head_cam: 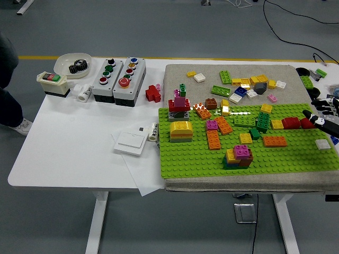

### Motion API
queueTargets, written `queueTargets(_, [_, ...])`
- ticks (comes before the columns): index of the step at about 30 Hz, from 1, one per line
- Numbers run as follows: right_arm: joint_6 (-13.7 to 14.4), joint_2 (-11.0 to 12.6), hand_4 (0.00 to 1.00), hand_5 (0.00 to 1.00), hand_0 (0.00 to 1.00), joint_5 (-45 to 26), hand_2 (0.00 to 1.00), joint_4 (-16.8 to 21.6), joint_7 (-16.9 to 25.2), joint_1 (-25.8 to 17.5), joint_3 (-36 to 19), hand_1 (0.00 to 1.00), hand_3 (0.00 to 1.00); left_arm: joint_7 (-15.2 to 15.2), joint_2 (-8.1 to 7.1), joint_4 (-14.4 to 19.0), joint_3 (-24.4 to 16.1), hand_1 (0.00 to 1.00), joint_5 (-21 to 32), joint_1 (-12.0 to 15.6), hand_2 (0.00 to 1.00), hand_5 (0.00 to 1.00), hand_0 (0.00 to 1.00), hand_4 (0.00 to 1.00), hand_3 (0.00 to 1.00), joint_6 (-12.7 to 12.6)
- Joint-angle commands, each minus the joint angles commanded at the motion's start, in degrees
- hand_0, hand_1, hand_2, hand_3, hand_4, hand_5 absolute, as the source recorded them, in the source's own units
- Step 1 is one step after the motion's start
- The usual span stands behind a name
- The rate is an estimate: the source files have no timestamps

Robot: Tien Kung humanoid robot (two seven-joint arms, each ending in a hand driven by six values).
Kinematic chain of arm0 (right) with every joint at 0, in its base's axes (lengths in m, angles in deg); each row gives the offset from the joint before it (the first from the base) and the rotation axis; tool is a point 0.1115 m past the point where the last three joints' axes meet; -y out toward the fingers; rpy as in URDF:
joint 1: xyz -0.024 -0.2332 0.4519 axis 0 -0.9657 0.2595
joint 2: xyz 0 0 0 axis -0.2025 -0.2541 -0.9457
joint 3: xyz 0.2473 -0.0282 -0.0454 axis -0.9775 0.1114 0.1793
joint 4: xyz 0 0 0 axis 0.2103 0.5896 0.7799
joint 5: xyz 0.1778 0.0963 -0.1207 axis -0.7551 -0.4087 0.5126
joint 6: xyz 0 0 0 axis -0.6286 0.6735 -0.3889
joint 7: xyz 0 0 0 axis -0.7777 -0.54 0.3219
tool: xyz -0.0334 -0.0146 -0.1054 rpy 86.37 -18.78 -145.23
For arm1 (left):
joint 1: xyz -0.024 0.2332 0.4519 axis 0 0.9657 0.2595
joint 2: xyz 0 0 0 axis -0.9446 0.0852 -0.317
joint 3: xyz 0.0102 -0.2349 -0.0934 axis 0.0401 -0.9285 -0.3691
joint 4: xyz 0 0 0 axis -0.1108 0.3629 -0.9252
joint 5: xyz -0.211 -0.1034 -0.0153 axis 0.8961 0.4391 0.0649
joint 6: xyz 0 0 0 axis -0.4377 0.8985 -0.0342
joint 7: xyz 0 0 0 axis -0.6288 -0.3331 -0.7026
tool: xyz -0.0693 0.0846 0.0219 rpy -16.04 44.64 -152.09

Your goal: Pick up the brick,pile it on top of brick,press brick,pick up the brick,pile it on top of brick,press brick

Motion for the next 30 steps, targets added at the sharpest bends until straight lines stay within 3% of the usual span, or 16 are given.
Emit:
queueTargets(7, [-1.6, -0.1, 0.856, 0.381, 0.690, 14.9, 0.730, 0.4, -0.1, 0.7, 2.1, 0.680, 0.667, 0.3, -0.08, 0.0, -0.2, 0.843, -0.5, 0.1, 0.834, 0.700, 0.877, 0.699, 0.595, 0.0])
queueTargets(18, [-0.9, -0.6, 0.860, 0.342, 0.638, 40.8, 0.717, 1.1, 0.1, 2.4, 6.0, 0.650, 0.666, 0.7, -0.21, 0.0, -0.4, 0.831, -1.2, 0.2, 0.822, 0.697, 0.867, 0.694, 0.598, -0.2])
queueTargets(24, [-0.8, -1.1, 0.864, 0.337, 0.625, 43.3, 0.709, 0.2, -0.8, 3.6, 7.5, 0.641, 0.668, 0.4, -0.19, 0.0, 0.0, 0.830, -0.5, -0.1, 0.820, 0.694, 0.863, 0.691, 0.597, -0.4])
queueTargets(30, [-1.0, -1.7, 0.865, 0.342, 0.609, 41.2, 0.703, -0.4, -1.8, 4.4, 7.3, 0.631, 0.671, 0.4, -0.27, 0.1, 0.1, 0.828, -0.4, -0.4, 0.818, 0.691, 0.858, 0.688, 0.597, -0.4])
